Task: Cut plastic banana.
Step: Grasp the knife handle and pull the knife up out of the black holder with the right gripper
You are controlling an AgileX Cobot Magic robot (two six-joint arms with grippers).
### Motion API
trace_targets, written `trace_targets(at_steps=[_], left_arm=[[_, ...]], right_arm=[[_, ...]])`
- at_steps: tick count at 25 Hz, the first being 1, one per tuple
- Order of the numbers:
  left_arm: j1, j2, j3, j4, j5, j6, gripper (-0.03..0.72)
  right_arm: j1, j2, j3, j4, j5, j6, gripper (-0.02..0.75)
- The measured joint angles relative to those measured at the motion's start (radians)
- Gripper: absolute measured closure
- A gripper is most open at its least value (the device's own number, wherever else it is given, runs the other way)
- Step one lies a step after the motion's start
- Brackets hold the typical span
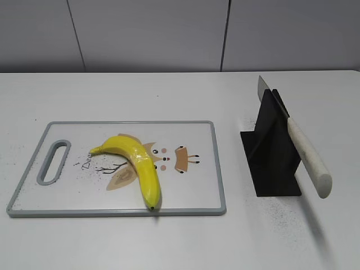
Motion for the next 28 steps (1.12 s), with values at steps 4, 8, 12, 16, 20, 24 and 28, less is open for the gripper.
trace_targets(at_steps=[4,8,12,16,20,24,28], left_arm=[[0.0,0.0,0.0,-0.001,0.0,0.0,0.166],[0.0,0.0,0.0,-0.001,0.0,0.0,0.166],[0.0,0.0,0.0,-0.001,0.0,0.0,0.166],[0.0,0.0,0.0,-0.001,0.0,0.0,0.166],[0.0,0.0,0.0,-0.001,0.0,0.0,0.166],[0.0,0.0,0.0,-0.001,0.0,0.0,0.166],[0.0,0.0,0.0,-0.001,0.0,0.0,0.166]], right_arm=[[0.0,0.0,0.0,0.0,0.0,0.0,0.153],[0.0,0.0,0.0,0.0,0.0,0.0,0.153],[0.0,0.0,0.0,0.0,0.0,0.0,0.153],[0.0,0.0,0.0,0.0,0.0,0.0,0.153],[0.0,0.0,0.0,0.0,0.0,0.0,0.153],[0.0,0.0,0.0,0.0,0.0,0.0,0.153],[0.0,0.0,0.0,0.0,0.0,0.0,0.153]])
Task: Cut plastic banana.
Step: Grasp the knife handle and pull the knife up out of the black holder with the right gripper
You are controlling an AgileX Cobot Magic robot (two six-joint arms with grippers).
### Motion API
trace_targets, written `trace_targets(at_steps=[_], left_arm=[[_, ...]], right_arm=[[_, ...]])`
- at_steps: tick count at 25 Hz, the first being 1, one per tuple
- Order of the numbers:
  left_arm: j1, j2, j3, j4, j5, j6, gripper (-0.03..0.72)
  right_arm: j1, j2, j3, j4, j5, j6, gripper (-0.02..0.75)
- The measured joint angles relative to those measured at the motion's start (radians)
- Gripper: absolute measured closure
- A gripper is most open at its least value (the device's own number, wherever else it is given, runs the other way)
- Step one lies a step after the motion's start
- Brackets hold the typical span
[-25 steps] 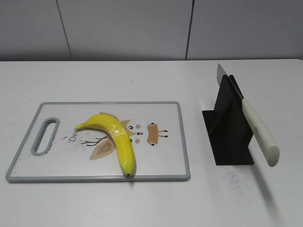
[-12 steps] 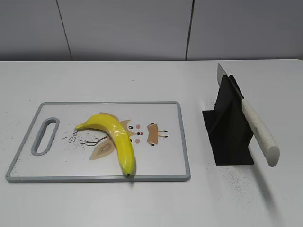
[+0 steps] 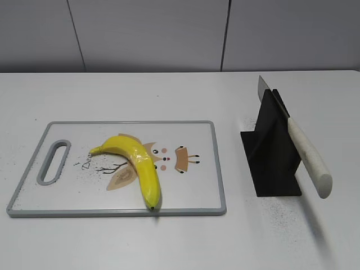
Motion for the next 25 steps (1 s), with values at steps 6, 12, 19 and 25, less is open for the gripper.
trace_targets(at_steps=[6,12,19,25], left_arm=[[0.0,0.0,0.0,0.0,0.0,0.0,0.166],[0.0,0.0,0.0,0.0,0.0,0.0,0.166],[0.0,0.0,0.0,0.0,0.0,0.0,0.168],[0.0,0.0,0.0,0.0,0.0,0.0,0.168]], right_arm=[[0.0,0.0,0.0,0.002,0.0,0.012,0.153],[0.0,0.158,-0.067,-0.004,0.029,0.07,0.153],[0.0,0.513,-0.236,0.011,0.148,0.116,0.153],[0.012,0.751,-0.342,0.105,0.161,0.116,0.153]])
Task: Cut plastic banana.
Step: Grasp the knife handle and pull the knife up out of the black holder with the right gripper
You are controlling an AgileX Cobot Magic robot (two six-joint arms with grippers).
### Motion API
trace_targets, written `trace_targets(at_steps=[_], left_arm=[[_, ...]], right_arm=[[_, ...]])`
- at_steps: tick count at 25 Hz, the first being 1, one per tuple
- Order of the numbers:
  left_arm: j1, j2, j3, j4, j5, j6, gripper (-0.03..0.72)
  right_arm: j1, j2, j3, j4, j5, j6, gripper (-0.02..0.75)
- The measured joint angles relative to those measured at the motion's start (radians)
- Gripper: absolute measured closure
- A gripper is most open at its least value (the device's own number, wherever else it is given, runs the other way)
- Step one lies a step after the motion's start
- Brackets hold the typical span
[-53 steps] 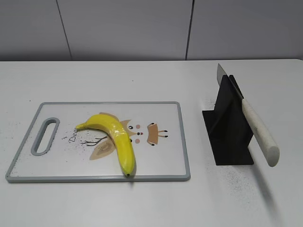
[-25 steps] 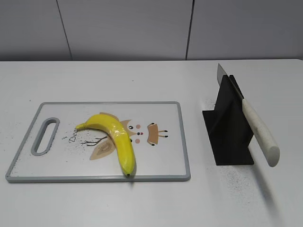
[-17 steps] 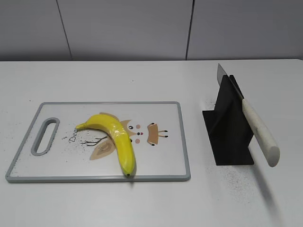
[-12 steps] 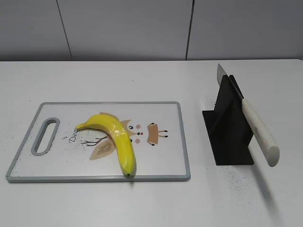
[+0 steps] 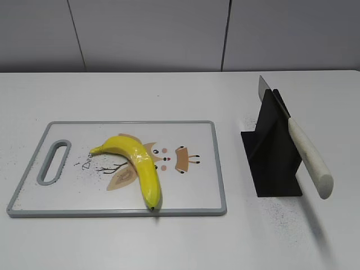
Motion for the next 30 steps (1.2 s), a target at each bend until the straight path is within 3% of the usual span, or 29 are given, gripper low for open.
trace_targets(at_steps=[3,11,17,30], left_arm=[[0.0,0.0,0.0,0.0,0.0,0.0,0.168],[0.0,0.0,0.0,0.0,0.0,0.0,0.168],[0.0,0.0,0.0,0.0,0.0,0.0,0.168],[0.0,0.0,0.0,0.0,0.0,0.0,0.168]], right_arm=[[0.072,0.098,-0.036,0.048,0.001,0.0,0.153],[0.311,0.357,-0.182,0.047,0.001,0.03,0.153],[0.331,0.576,-0.267,0.044,-0.001,0.044,0.153],[0.331,0.871,-0.274,0.042,-0.002,0.059,0.191]])
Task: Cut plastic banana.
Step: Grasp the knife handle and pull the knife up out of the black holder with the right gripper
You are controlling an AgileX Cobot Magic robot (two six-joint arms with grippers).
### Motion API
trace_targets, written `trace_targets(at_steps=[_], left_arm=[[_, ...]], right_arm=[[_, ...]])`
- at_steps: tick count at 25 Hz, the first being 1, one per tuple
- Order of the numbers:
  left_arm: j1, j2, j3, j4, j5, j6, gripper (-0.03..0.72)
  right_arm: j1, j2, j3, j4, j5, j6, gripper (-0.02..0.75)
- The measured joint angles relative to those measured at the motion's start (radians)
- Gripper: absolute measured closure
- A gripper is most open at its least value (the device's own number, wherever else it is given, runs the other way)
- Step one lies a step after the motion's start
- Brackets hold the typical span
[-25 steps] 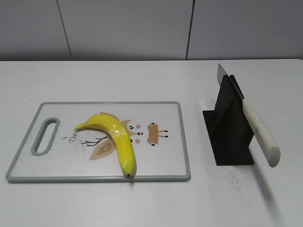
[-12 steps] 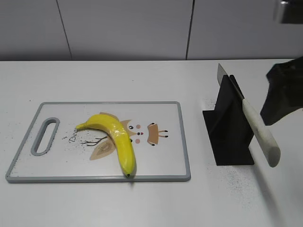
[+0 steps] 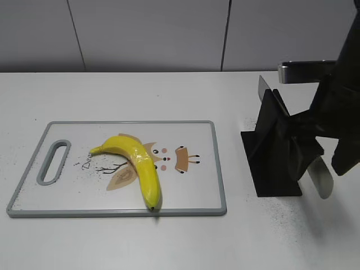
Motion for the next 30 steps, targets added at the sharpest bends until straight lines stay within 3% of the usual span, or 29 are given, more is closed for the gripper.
trace_targets(at_steps=[11,14,17,18,30], left_arm=[[0.0,0.0,0.0,0.0,0.0,0.0,0.168],[0.0,0.0,0.0,0.0,0.0,0.0,0.168],[0.0,0.0,0.0,0.0,0.0,0.0,0.168],[0.0,0.0,0.0,0.0,0.0,0.0,0.168],[0.0,0.0,0.0,0.0,0.0,0.0,0.168]], right_arm=[[0.0,0.056,-0.001,-0.001,-0.031,0.015,0.268],[0.0,0.072,-0.001,-0.001,-0.031,0.017,0.374],[0.0,0.078,-0.001,-0.003,-0.031,0.021,0.561],[0.0,0.078,-0.001,-0.006,-0.031,0.028,0.575],[0.0,0.029,-0.001,-0.006,-0.031,0.043,0.575]])
